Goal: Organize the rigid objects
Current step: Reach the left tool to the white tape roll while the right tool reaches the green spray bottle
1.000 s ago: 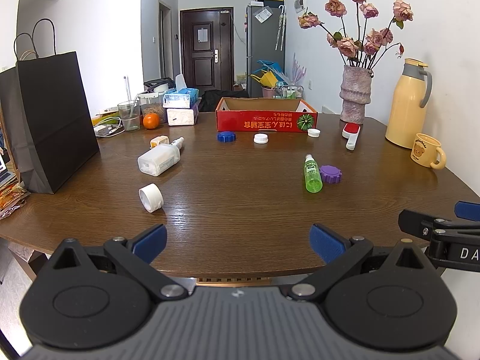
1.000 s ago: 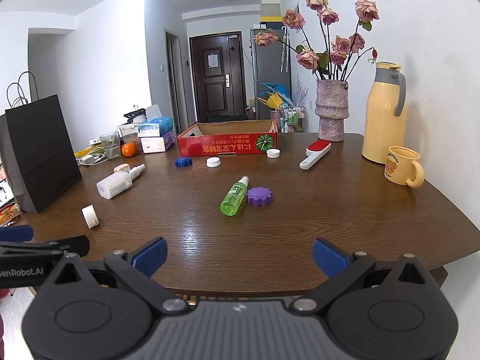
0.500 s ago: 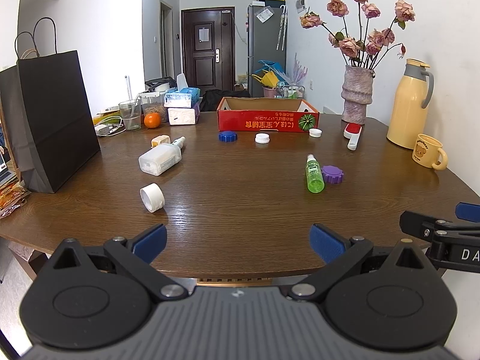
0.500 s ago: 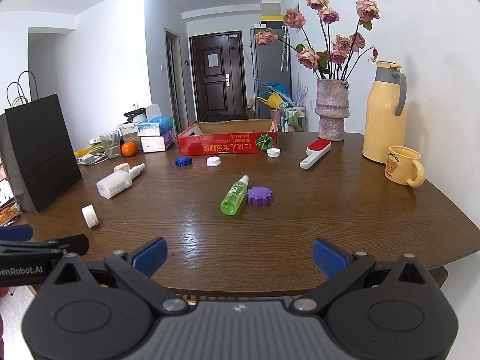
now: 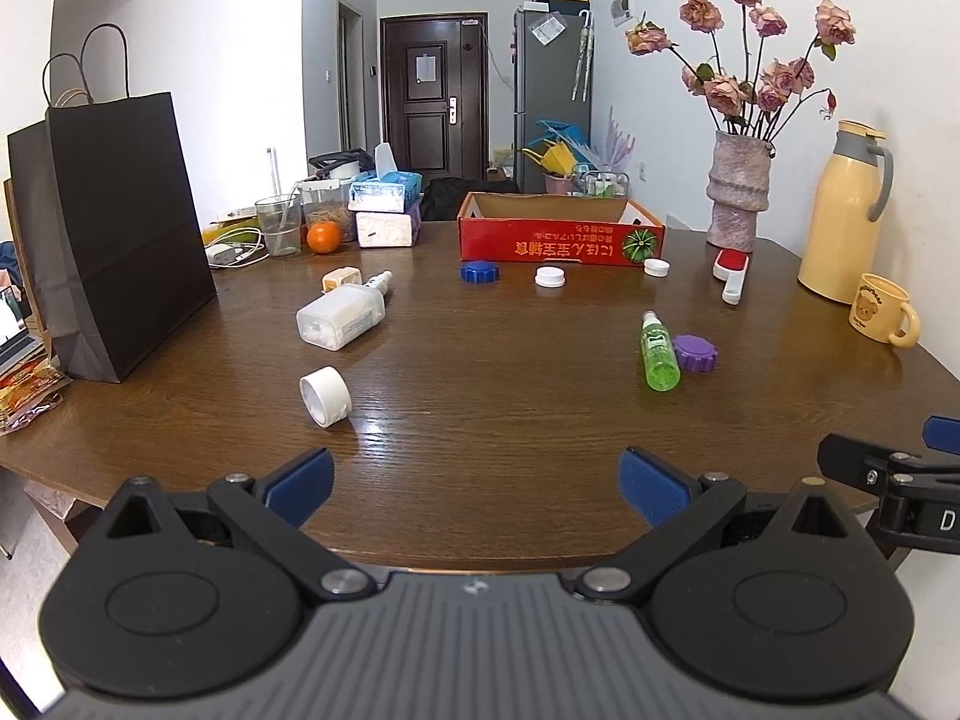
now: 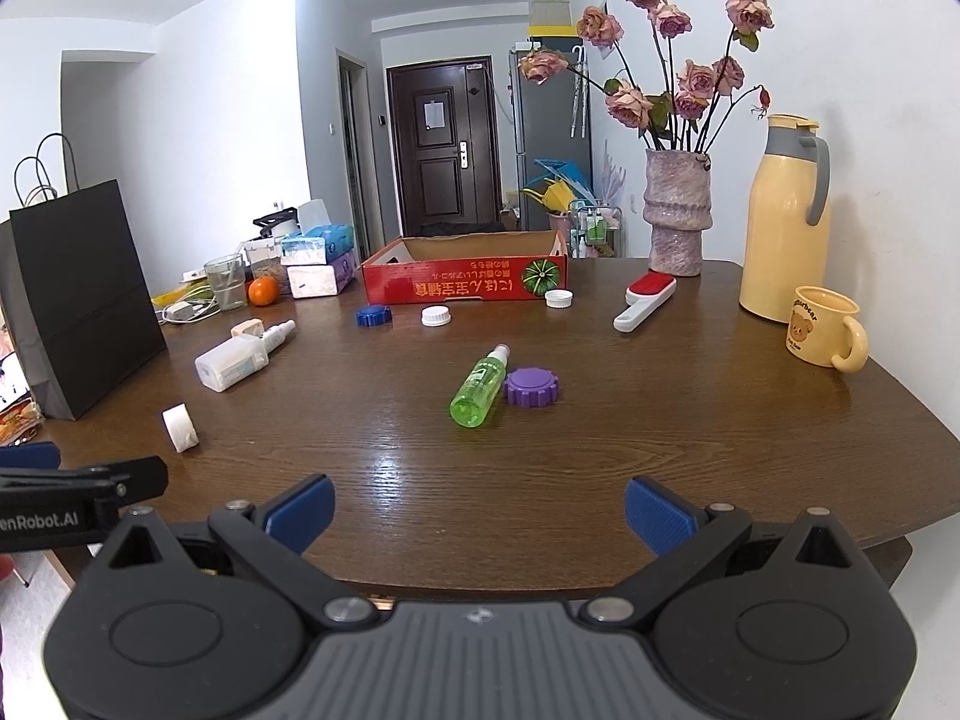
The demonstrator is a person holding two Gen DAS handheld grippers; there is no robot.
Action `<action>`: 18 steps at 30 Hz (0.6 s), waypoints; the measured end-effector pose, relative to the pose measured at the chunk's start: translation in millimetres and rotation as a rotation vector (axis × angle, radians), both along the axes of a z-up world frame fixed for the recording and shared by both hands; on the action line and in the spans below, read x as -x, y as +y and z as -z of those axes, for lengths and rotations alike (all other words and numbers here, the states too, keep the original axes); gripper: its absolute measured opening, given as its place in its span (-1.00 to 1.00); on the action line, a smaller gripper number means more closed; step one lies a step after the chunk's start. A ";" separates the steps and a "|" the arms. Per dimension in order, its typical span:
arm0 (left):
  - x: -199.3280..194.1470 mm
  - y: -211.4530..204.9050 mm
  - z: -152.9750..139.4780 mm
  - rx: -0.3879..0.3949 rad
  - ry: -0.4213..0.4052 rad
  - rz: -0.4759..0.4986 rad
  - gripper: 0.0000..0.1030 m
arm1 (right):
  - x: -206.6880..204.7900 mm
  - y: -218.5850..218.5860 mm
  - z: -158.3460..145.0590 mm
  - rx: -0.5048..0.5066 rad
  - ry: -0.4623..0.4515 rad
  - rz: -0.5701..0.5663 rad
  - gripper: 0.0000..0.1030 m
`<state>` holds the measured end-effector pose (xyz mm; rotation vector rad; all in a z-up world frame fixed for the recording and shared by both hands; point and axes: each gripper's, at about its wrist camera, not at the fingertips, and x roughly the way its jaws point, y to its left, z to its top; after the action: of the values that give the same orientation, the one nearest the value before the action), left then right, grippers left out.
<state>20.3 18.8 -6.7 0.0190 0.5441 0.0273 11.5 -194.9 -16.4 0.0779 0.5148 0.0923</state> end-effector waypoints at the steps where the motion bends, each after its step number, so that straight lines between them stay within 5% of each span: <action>1: 0.6 1.7 1.1 -0.001 -0.003 -0.002 1.00 | -1.2 0.1 0.5 -0.001 0.000 -0.001 1.00; 18: -42.5 37.1 18.9 0.013 0.012 -0.053 1.00 | -47.7 3.7 13.2 0.007 0.044 0.016 1.00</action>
<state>62.8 55.8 -25.6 -0.0078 0.5566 0.0753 59.2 -191.3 -29.6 0.0776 0.5582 0.0729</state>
